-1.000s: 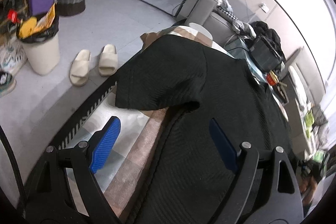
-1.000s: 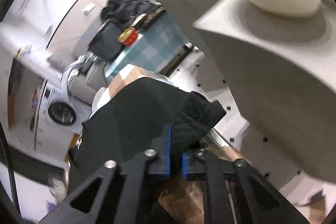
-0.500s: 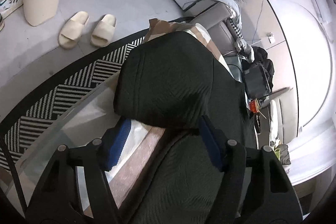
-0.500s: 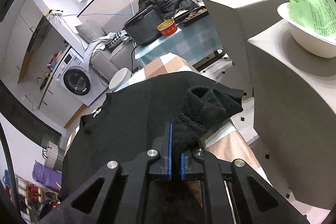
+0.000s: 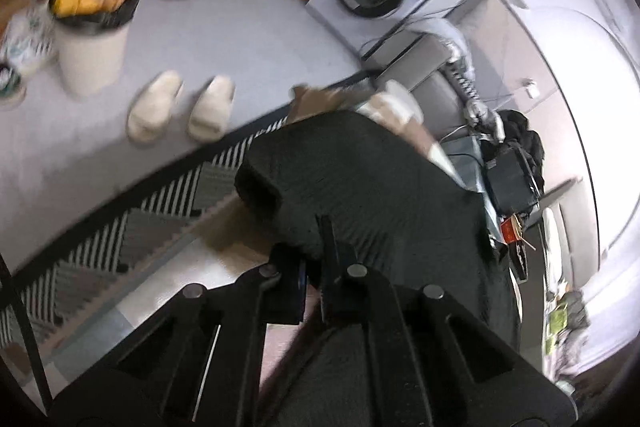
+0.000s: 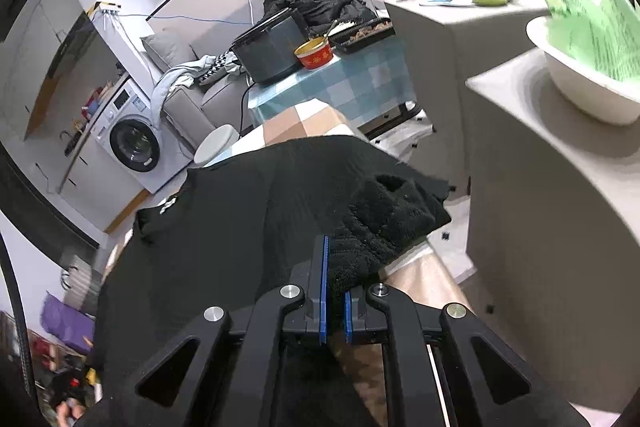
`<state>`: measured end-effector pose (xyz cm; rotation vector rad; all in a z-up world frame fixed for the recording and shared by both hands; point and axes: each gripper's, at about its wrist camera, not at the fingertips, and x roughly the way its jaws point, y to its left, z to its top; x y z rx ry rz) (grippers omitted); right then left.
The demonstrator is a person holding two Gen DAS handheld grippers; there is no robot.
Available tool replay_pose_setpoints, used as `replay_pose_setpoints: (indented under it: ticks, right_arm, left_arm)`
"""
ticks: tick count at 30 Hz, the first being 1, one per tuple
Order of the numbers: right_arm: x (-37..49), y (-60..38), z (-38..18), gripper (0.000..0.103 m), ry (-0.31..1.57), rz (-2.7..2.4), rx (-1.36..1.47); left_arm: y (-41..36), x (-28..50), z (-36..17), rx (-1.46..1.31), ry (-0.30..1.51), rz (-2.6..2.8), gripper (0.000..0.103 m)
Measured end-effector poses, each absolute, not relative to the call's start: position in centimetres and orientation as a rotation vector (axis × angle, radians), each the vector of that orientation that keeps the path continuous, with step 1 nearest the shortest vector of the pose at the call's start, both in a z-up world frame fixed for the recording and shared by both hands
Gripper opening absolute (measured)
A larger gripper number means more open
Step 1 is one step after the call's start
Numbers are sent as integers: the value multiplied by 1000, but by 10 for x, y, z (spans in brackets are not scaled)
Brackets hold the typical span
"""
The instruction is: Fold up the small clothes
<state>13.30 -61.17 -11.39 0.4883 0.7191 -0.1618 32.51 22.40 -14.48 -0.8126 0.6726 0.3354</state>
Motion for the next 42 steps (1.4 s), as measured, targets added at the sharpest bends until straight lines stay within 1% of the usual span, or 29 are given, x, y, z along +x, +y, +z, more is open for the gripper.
replay_pose_setpoints:
  ticks: [5, 7, 9, 10, 13, 14, 16, 20, 24, 26, 27, 29, 30, 31, 33, 34, 38, 42]
  right_arm:
    - [146, -570, -83, 6, 588, 51, 390]
    - [154, -533, -74, 6, 580, 264, 319]
    - [161, -495, -77, 6, 667, 447, 225]
    - [164, -472, -87, 8, 759, 527, 161]
    - [163, -448, -114, 13, 926, 567, 84]
    - [161, -449, -124, 14, 971, 540, 77]
    - [158, -457, -131, 15, 999, 501, 103]
    - [154, -480, -128, 28, 991, 424, 146]
    - [153, -492, -122, 33, 977, 386, 177]
    - [152, -491, -121, 33, 968, 395, 177]
    - [152, -494, -121, 34, 964, 397, 182]
    - [150, -495, -121, 34, 959, 408, 217]
    - [150, -495, -120, 34, 953, 415, 238]
    - [151, -495, -119, 35, 945, 430, 263]
    - [150, -499, -115, 40, 923, 440, 302]
    - [151, -501, -112, 40, 907, 429, 309]
    - [156, -514, -108, 41, 878, 367, 366]
    - [173, -530, -118, 42, 915, 196, 411]
  left_arm:
    - [189, 337, -98, -648, 597, 264, 2]
    - [168, 347, -83, -567, 590, 221, 2]
    - [142, 355, -71, -488, 593, 170, 2]
    - [126, 361, -66, -440, 610, 130, 2]
    - [83, 374, -62, -344, 644, 41, 2]
    - [71, 378, -64, -329, 658, 15, 2]
    - [48, 385, -70, -316, 690, -34, 2]
    - [14, 399, -91, -281, 787, -121, 2]
    - [-20, 405, -121, -205, 943, -181, 5]
    - [-23, 398, -127, -222, 962, -198, 10]
    - [-22, 394, -126, -239, 953, -211, 15]
    - [-16, 380, -124, -285, 930, -237, 30]
    - [-12, 374, -121, -301, 916, -235, 44]
    - [-2, 364, -118, -313, 897, -223, 53]
    - [10, 351, -112, -327, 867, -212, 55]
    - [18, 347, -110, -337, 860, -201, 55]
    - [45, 338, -107, -386, 840, -159, 55]
    - [63, 343, -114, -418, 843, -105, 55]
